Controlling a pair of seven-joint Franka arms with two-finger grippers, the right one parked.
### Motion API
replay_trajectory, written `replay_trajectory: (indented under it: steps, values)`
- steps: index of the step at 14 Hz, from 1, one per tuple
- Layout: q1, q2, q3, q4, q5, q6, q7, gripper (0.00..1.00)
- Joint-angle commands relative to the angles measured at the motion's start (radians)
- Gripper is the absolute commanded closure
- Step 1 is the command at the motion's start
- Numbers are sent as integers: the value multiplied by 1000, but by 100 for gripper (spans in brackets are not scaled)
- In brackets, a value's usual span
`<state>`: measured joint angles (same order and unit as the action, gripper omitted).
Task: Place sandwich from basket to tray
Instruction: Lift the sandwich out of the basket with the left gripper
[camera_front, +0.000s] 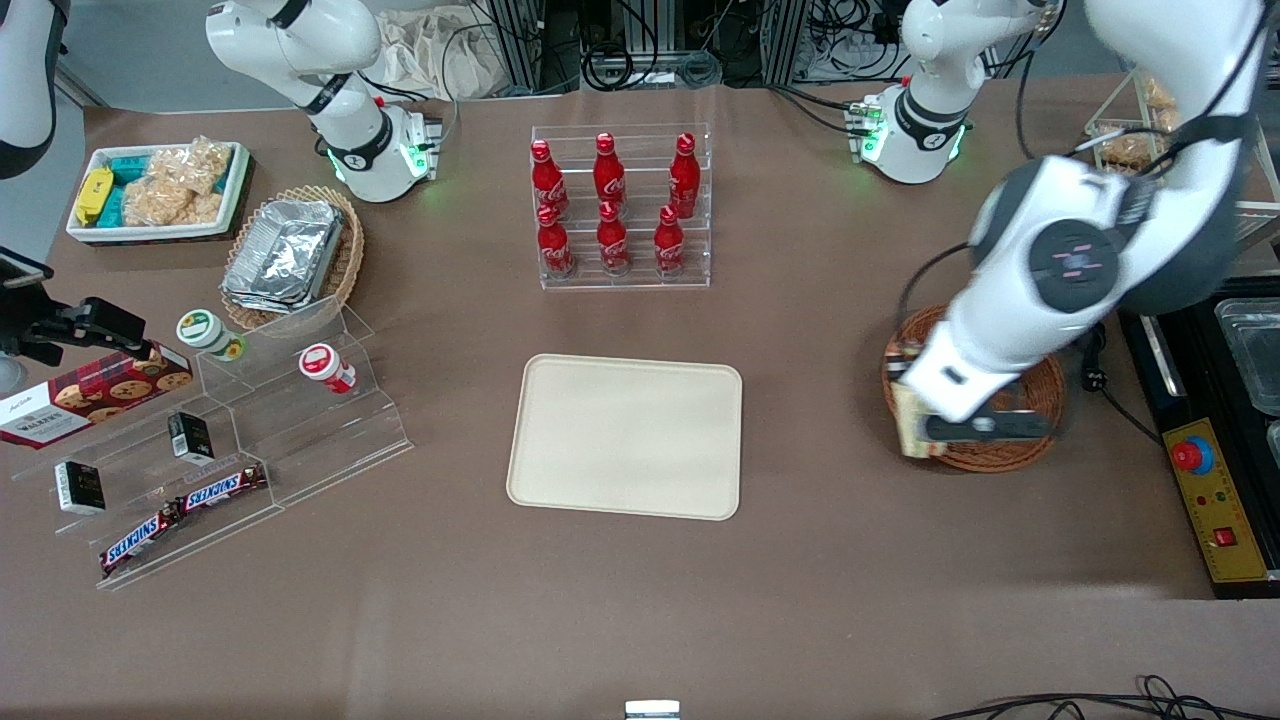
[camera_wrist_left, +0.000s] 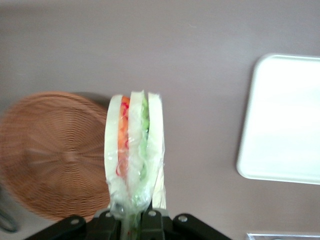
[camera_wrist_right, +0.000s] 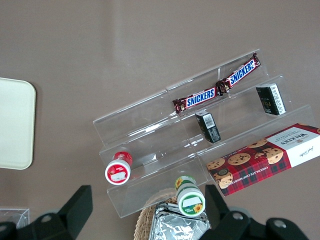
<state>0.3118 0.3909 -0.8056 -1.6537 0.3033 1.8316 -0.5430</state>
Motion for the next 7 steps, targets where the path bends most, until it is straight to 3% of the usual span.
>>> replay_trajectory:
  steps: [1,4,7]
  values:
    - [-153,204,-1,144,135,-28,-164,88]
    - [-288,350,17,237,172,-17,-339,87]
    - [-405,416,95,290,180,46,-362,88]
